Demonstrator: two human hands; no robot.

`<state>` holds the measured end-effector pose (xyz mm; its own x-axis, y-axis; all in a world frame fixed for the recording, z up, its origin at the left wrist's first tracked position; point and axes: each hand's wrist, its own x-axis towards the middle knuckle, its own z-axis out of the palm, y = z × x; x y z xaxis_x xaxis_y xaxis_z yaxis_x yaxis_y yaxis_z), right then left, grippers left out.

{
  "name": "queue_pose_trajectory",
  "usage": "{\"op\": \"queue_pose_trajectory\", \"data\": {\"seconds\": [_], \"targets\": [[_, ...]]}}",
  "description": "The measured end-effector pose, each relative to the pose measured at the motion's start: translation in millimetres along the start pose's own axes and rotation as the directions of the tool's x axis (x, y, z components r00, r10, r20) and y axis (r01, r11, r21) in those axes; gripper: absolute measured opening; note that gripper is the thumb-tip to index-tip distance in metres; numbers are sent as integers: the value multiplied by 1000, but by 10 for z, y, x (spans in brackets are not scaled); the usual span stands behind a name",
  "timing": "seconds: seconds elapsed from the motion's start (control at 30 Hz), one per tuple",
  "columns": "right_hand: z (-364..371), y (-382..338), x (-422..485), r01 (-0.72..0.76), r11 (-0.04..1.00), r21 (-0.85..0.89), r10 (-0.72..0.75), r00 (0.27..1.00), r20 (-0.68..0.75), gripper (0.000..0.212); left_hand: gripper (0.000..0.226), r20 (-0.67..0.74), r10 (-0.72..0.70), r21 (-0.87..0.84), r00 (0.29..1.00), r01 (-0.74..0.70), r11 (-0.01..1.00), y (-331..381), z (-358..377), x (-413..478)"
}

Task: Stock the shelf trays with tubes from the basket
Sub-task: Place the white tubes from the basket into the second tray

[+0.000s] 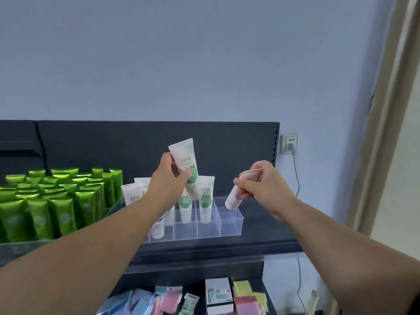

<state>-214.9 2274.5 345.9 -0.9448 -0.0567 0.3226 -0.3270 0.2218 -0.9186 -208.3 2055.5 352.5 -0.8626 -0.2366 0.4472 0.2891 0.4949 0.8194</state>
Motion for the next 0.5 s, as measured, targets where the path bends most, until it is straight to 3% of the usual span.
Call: {"op": "queue_pose_trajectory", "data": {"seconds": [0.3, 0.5], "targets": [[207, 162, 374, -114, 979, -166, 124, 991, 48, 17, 37, 165, 144, -116, 976, -126, 985, 140, 299, 761], [289, 374, 488, -196, 961, -195, 204, 979, 22, 15, 31, 321, 187, 22, 928, -204, 979, 148, 653, 1032]]}}
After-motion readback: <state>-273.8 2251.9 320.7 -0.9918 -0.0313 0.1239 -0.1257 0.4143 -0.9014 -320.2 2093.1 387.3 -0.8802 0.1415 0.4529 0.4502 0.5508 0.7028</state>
